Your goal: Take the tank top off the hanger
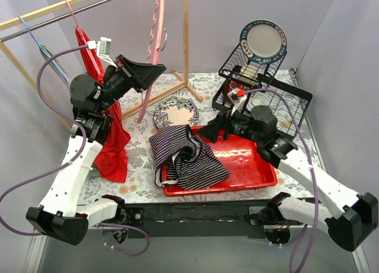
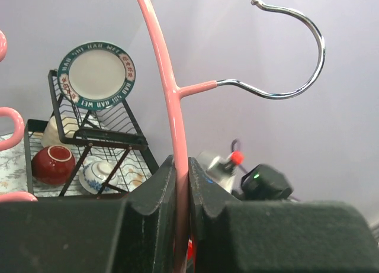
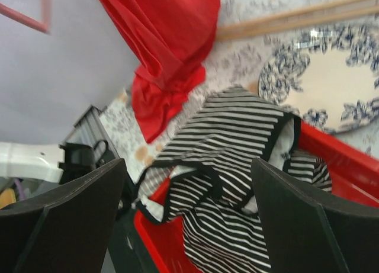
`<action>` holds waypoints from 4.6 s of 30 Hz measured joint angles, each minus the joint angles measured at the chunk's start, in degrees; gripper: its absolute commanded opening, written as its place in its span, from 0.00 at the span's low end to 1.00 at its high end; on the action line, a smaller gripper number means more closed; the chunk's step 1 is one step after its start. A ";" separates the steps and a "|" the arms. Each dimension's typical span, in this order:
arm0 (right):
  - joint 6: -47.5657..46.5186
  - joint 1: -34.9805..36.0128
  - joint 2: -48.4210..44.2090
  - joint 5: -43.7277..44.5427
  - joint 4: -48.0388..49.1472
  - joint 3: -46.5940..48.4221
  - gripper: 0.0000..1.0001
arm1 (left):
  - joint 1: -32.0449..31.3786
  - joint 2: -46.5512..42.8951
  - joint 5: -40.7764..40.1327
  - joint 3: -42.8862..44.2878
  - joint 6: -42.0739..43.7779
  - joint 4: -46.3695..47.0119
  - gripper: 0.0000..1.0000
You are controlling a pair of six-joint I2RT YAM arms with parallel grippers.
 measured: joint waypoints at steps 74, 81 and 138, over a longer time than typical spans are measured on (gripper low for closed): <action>-3.26 18.03 8.98 26.03 -16.11 17.16 0.82 | 0.00 -3.63 -28.79 1.70 -24.06 -19.54 0.00; -6.16 25.92 12.85 24.52 -11.32 29.00 0.81 | -0.02 -0.79 -32.54 1.66 -27.74 -17.25 0.00; -21.79 18.47 37.38 38.29 -16.83 62.75 0.01 | -0.02 -22.58 -19.32 -9.84 -1.25 -18.40 0.98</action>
